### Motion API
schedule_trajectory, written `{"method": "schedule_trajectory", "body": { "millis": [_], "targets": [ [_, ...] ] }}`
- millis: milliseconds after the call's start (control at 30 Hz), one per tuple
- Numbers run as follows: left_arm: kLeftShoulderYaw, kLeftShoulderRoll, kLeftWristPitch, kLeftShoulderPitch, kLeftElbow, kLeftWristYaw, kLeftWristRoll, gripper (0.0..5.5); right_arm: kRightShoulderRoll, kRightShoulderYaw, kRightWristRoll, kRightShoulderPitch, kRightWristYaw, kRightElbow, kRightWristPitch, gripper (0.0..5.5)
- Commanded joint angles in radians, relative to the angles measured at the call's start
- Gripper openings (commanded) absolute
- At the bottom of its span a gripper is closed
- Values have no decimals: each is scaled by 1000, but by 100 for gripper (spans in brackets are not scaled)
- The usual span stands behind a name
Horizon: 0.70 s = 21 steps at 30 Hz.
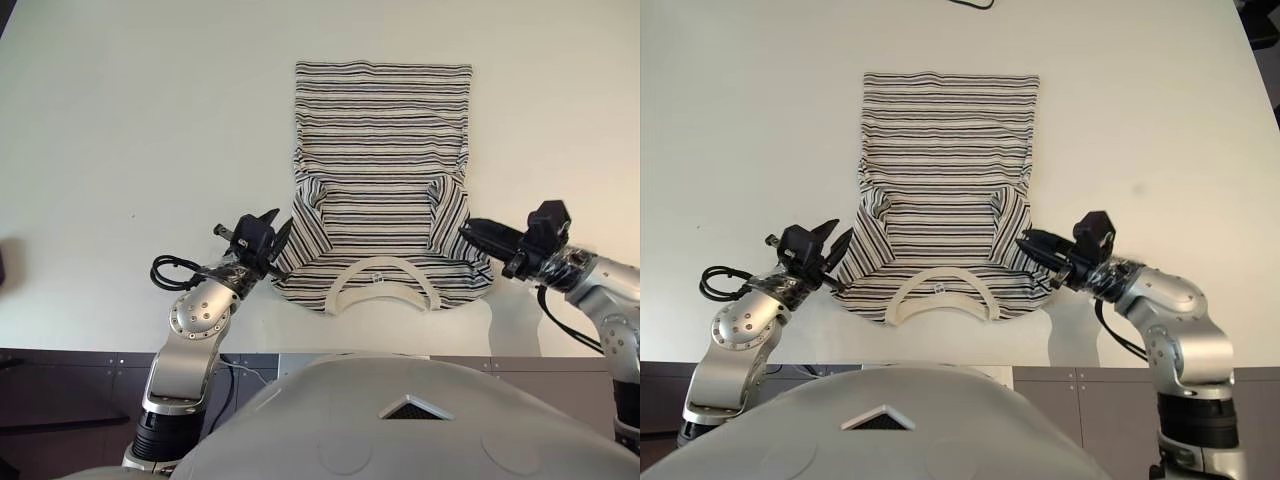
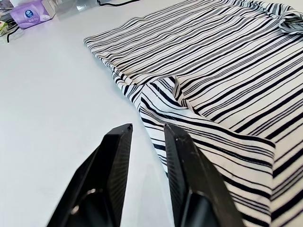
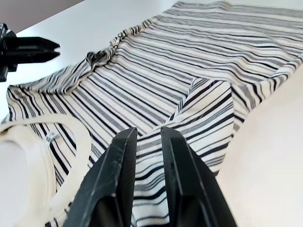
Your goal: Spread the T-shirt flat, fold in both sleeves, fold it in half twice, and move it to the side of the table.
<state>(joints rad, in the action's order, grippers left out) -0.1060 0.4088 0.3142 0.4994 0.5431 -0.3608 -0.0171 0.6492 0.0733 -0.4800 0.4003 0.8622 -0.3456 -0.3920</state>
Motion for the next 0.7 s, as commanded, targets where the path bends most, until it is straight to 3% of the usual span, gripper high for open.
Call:
{"method": "schedule_trajectory", "body": {
  "millis": [33, 200, 367, 533, 700],
  "targets": [
    [24, 39, -19, -12, -25, -30, 4, 125, 2, -69, 134, 55, 37, 170, 161, 91],
    [24, 65, -44, -30, -46, -55, 26, 125, -37, -105, 204, 29, 16, 263, 322, 91],
    [92, 174, -147, 48, -70, -123, 56, 125, 11, -29, 74, 26, 59, 98, 260, 91],
    [132, 326, -434, 187, -160, -200, 150, 125, 89, 103, -21, -61, 93, 81, 180, 91],
    [68, 418, -742, 190, -279, -168, 361, 192, 111, 150, -11, -186, 101, 198, 176, 94]
  ]
}}
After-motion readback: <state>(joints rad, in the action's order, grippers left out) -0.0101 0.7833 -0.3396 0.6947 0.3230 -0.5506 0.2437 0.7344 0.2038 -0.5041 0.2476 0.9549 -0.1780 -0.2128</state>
